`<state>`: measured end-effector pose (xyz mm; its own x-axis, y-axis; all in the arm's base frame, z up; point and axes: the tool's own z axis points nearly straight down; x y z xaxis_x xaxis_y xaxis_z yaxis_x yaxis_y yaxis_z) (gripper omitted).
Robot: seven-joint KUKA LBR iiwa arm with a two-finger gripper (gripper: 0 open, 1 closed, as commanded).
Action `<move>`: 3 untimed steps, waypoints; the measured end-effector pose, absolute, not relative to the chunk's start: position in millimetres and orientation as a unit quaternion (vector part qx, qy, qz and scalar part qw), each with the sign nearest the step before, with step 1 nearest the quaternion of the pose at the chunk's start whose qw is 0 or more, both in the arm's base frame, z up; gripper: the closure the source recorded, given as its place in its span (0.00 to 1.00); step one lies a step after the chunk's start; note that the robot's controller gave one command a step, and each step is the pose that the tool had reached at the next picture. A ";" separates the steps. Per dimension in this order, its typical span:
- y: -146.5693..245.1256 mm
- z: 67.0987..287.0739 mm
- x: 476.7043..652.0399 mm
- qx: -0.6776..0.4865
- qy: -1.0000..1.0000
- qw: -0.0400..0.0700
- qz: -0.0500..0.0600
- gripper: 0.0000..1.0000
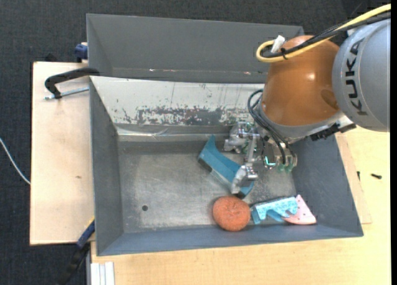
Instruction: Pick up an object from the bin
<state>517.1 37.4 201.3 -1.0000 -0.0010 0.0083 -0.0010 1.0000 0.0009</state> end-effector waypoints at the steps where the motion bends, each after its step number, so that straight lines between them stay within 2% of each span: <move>1: 37.1 205.3 518.2 0.000 -1.000 0.000 -0.001 0.00; 2: 25.6 164.9 529.5 -0.045 -0.999 -0.002 -0.001 0.00; 3: 7.4 144.5 536.6 -0.094 -0.996 0.000 -0.001 0.00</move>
Offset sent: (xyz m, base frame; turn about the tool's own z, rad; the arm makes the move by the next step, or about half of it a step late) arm 0.0311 -0.0395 -0.1313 0.2890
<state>536.6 7.4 144.5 -0.9824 0.1867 0.0002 0.1867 0.9824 0.0012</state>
